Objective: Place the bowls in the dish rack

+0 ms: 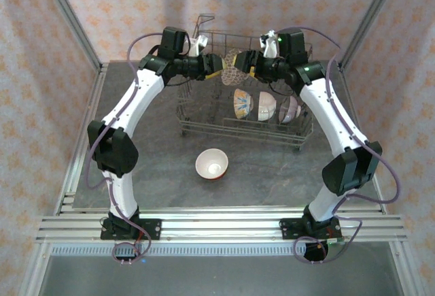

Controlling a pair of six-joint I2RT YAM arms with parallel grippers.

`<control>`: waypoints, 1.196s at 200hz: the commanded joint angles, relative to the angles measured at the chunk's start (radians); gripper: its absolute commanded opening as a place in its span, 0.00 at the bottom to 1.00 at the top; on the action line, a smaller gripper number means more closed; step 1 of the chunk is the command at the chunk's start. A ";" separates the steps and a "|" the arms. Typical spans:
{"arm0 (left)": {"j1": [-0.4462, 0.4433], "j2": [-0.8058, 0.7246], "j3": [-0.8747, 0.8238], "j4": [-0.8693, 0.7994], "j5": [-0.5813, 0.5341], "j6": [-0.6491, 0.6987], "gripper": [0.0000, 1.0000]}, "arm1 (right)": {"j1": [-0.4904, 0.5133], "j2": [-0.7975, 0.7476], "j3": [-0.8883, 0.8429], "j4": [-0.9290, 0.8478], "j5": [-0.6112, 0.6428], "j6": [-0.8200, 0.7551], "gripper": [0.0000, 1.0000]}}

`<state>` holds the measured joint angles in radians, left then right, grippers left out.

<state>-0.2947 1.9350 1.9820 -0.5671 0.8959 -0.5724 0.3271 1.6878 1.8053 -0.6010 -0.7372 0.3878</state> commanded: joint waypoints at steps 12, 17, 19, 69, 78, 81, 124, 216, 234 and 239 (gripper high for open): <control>0.001 -0.069 0.040 -0.083 -0.181 0.126 0.48 | 0.038 0.050 0.153 -0.129 0.170 -0.087 0.47; 0.000 -0.079 0.041 -0.087 -0.204 0.137 0.49 | 0.048 0.066 0.181 -0.154 0.193 -0.102 0.47; 0.001 -0.083 0.041 -0.090 -0.214 0.140 0.49 | 0.052 0.072 0.193 -0.163 0.204 -0.109 0.47; 0.002 -0.214 0.016 -0.178 -0.566 0.263 0.51 | 0.133 0.290 0.538 -0.434 0.449 -0.176 0.47; 0.004 -0.228 0.017 -0.207 -0.623 0.295 0.51 | 0.144 0.322 0.580 -0.461 0.481 -0.176 0.47; 0.008 -0.230 0.018 -0.218 -0.632 0.305 0.51 | 0.147 0.331 0.589 -0.467 0.491 -0.177 0.47; 0.065 -0.225 -0.029 -0.316 -0.620 0.377 0.50 | 0.193 0.431 0.695 -0.530 0.602 -0.177 0.47; 0.113 -0.154 -0.142 -0.328 -0.477 0.455 0.41 | 0.290 0.550 0.755 -0.547 0.831 -0.170 0.47; 0.112 -0.153 -0.158 -0.324 -0.454 0.468 0.40 | 0.301 0.567 0.755 -0.534 0.845 -0.160 0.47; 0.113 -0.153 -0.161 -0.323 -0.449 0.470 0.40 | 0.303 0.573 0.755 -0.531 0.849 -0.157 0.47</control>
<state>-0.1814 1.7744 1.8355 -0.8608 0.3977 -0.1493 0.6189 2.2456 2.5141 -1.1625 0.0181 0.2165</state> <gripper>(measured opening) 0.406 0.677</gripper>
